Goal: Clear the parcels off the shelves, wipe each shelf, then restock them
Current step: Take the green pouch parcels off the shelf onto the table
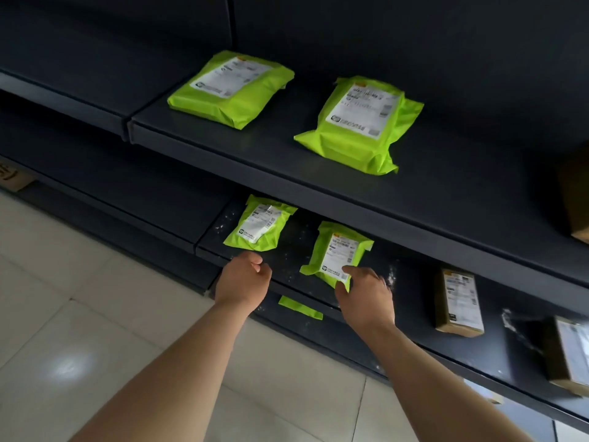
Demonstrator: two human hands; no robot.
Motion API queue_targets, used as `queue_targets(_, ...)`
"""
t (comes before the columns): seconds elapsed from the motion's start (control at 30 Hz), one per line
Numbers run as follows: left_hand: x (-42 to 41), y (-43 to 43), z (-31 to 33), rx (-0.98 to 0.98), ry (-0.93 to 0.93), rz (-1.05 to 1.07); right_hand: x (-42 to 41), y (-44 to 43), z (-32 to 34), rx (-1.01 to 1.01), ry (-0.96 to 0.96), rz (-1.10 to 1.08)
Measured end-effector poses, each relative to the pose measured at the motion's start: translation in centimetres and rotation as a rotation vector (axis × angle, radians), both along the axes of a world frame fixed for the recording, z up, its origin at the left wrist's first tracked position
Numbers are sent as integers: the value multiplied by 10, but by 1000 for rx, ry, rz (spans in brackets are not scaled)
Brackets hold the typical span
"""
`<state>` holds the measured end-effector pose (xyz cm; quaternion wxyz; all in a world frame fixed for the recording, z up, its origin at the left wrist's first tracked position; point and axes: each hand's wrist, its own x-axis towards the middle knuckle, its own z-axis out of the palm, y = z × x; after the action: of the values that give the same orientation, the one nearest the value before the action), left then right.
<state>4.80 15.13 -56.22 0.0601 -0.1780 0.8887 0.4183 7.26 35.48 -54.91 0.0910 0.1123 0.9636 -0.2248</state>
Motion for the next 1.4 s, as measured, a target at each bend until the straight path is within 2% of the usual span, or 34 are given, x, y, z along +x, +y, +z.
queue_targets(0.27,-55,-16,-83,-63,30,-89,-39,-31,-86,9,46,-112)
queue_targets(0.47,-97,-34,-128,-321,40,-168,-57,-48,-131,52,82,-189)
queue_targets(0.8,-177,-36,-185,-535,-64,-307,-92,-60,-174,140,133,-240)
queue_targets(0.97,-186,-41,-197,-515,58,-330,-113,-49,-182,211,133,-266)
queue_targets(1.1,-188,-43,-198,-342,219,-297,-126,-41,-190,263,-9,-336)
queue_targets(1.23,-186,-44,-197,-197,267,-246,-131,-35,-197,229,-154,-402)
queue_targets(1.4,-175,-42,-201,-159,309,-232,-128,-36,-201,177,-135,-421)
